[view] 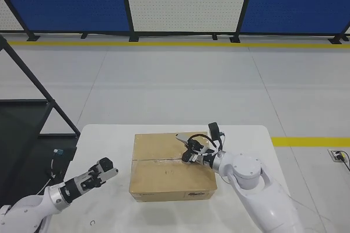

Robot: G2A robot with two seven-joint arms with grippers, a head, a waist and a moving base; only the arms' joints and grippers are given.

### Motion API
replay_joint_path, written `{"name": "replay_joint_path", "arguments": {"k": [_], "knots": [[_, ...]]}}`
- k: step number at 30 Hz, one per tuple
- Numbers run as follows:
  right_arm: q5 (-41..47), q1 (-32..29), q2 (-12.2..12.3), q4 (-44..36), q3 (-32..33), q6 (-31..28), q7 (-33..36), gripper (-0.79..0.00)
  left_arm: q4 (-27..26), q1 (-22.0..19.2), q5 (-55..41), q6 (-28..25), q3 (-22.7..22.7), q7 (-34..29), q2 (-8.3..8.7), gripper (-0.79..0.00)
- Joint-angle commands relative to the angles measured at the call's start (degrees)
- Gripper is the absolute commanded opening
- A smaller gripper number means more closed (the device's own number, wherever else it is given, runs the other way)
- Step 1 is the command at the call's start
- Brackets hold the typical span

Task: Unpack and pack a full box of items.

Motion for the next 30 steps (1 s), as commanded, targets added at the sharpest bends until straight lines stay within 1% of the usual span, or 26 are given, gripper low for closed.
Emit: {"name": "replay_joint_path", "arguments": {"k": [1,13,16,17,20,24,25,27,30], "knots": [[0.00,0.22,-0.07,0.22,-0.08,-0.02,-0.04,0.000,0.01,0.07,0.04,0.08,0.06,-0.09,0.01,0.000],[-0.04,0.31,-0.11,0.30,-0.12,0.00,-0.18,0.000,0.00,0.14,0.20,0.12,0.04,0.17,0.01,0.000],[-0.04,0.12,-0.11,0.25,-0.06,-0.10,-0.51,0.000,0.16,0.77,3.27,-0.82,0.07,0.14,0.24,0.000],[-0.04,-0.49,-0.11,-0.21,0.03,-0.41,-1.32,0.000,0.25,0.88,4.05,-1.38,-0.02,-0.37,0.37,0.000],[0.11,-0.94,-0.08,-0.59,0.20,0.04,-0.93,0.000,0.56,1.43,5.75,-3.83,-0.40,-3.24,0.87,0.000],[0.27,-0.38,-0.12,0.31,0.21,0.62,0.19,0.000,1.98,2.26,3.86,-7.61,-1.85,-7.77,1.65,0.000],[0.32,-0.14,-0.15,0.62,0.14,0.71,0.42,0.000,2.33,2.41,3.36,-8.13,-2.24,-8.44,1.82,-0.022],[0.33,0.33,-0.25,1.26,-0.08,0.70,0.73,0.000,2.87,2.55,2.09,-8.56,-2.71,-9.71,2.13,-0.129],[0.51,0.94,-0.42,2.11,-0.44,0.67,0.97,0.000,3.87,2.34,1.40,-8.73,-2.64,-10.11,2.44,-0.234]]}}
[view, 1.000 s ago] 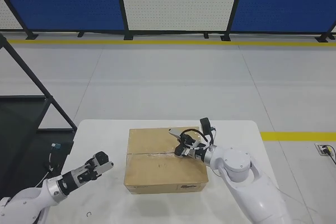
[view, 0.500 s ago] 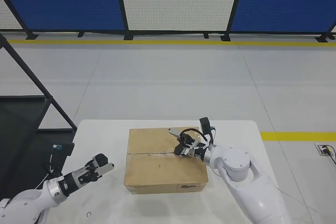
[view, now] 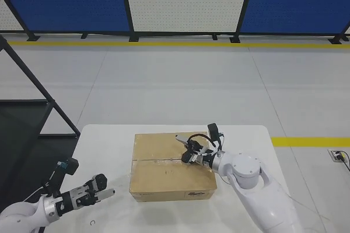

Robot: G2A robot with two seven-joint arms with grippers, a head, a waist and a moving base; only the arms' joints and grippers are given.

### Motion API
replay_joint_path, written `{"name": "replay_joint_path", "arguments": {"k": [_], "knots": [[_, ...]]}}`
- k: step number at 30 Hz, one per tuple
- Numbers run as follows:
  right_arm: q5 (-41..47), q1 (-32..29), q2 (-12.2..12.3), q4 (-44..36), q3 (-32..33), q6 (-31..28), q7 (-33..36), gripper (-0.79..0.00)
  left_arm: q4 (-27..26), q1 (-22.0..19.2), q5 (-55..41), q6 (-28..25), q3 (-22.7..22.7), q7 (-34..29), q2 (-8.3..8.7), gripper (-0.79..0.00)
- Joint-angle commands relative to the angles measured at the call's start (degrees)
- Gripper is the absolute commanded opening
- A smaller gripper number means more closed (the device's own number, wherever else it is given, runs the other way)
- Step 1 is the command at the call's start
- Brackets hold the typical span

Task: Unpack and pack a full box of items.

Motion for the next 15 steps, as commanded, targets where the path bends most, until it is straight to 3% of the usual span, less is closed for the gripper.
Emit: {"name": "replay_joint_path", "arguments": {"k": [1,3,5,15], "knots": [[0.09,0.40,-0.12,0.53,-0.26,0.03,0.21,0.000,0.94,-0.39,0.06,0.13,0.42,0.14,0.18,-0.252],[0.19,0.69,-0.21,0.91,-0.41,0.00,0.33,0.000,1.66,-1.05,1.10,0.25,1.20,0.78,0.27,-0.302],[0.18,0.90,-0.27,1.19,-0.50,0.02,0.44,0.000,2.30,-1.71,1.94,0.23,2.24,1.40,0.33,-0.403],[0.16,0.85,-0.30,1.33,-0.08,0.16,0.63,0.000,5.08,-4.59,3.66,0.11,6.24,2.72,0.74,-0.542]]}}
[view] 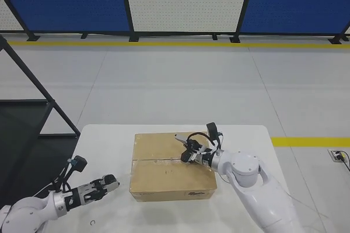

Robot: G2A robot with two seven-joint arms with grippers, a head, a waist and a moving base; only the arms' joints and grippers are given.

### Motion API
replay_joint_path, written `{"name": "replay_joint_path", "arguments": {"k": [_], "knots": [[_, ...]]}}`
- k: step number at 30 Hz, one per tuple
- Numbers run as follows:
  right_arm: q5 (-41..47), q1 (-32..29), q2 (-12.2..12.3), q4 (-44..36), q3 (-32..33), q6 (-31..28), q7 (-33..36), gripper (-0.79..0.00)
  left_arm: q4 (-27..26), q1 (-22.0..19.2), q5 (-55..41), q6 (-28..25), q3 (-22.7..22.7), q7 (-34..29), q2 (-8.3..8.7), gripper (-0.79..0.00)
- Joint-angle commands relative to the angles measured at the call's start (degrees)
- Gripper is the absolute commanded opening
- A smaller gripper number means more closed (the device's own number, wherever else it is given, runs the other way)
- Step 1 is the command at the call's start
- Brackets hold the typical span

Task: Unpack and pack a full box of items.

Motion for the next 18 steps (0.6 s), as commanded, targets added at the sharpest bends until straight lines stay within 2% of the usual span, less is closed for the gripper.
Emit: {"name": "replay_joint_path", "arguments": {"k": [1,3,6,11,18], "knots": [[-0.06,0.02,0.01,0.03,0.11,0.09,0.13,0.000,0.27,-0.33,-0.23,-0.21,0.54,-0.02,0.12,-0.570],[-0.03,0.01,0.01,0.06,0.21,0.10,0.13,0.000,0.45,-0.57,-0.49,-0.37,0.96,-0.13,0.25,-0.625],[-0.16,0.09,0.00,0.18,0.25,0.07,0.29,0.000,0.69,-0.84,-0.69,-0.33,1.36,-0.04,0.44,-0.785],[-0.04,0.22,-0.04,0.64,0.43,-0.18,0.52,0.000,1.19,-1.05,-2.87,-0.51,1.09,0.42,0.80,-0.785],[-0.01,0.26,-0.04,1.15,0.72,-0.59,0.90,0.000,2.13,-1.18,-4.26,1.81,-0.32,3.54,1.26,-0.785]]}}
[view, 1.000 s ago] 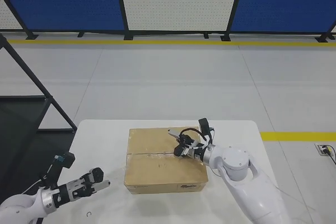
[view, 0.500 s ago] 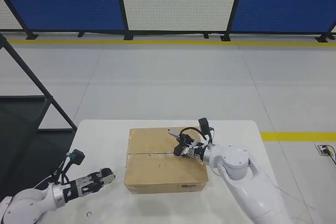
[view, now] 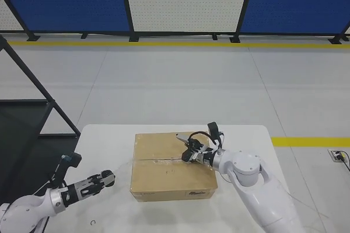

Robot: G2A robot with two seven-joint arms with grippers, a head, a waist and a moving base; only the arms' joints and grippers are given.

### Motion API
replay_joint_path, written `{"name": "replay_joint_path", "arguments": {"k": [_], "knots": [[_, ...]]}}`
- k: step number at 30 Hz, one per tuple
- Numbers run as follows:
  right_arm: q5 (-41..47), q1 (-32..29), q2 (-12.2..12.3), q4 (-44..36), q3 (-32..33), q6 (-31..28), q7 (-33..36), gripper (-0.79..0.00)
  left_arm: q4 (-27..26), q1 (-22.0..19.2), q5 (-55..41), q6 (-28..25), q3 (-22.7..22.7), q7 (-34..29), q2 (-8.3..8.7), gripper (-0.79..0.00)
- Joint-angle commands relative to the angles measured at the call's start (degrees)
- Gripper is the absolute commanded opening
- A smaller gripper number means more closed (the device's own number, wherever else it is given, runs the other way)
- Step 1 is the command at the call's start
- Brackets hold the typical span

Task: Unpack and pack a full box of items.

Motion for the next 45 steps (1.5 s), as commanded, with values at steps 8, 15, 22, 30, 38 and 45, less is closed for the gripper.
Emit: {"name": "replay_joint_path", "arguments": {"k": [8,15,22,30,38,45], "knots": [[-0.12,-0.14,0.05,-0.10,0.40,0.02,0.26,0.000,1.31,-1.25,-3.78,4.82,-1.85,0.04,0.75,-0.785],[-0.37,-0.26,0.07,-0.44,0.43,0.01,0.63,0.000,2.25,-3.66,-3.16,9.46,-0.03,1.35,0.89,-0.785],[-0.86,-0.93,0.18,-0.88,0.60,0.00,0.79,0.000,4.26,-6.50,-5.08,12.93,1.79,-0.20,1.04,-0.736],[-1.20,-1.70,0.35,-1.78,1.09,0.38,0.80,0.000,6.80,-9.07,-4.24,15.43,3.37,-0.24,1.27,-0.139],[-1.40,-1.92,0.39,-2.16,1.17,0.52,0.88,0.000,7.55,-9.36,-4.81,16.12,2.48,3.36,1.52,0.000],[-1.33,-1.71,0.32,-2.04,1.00,0.48,0.98,0.000,5.52,-7.39,-10.08,12.61,-0.20,13.03,1.26,0.000]]}}
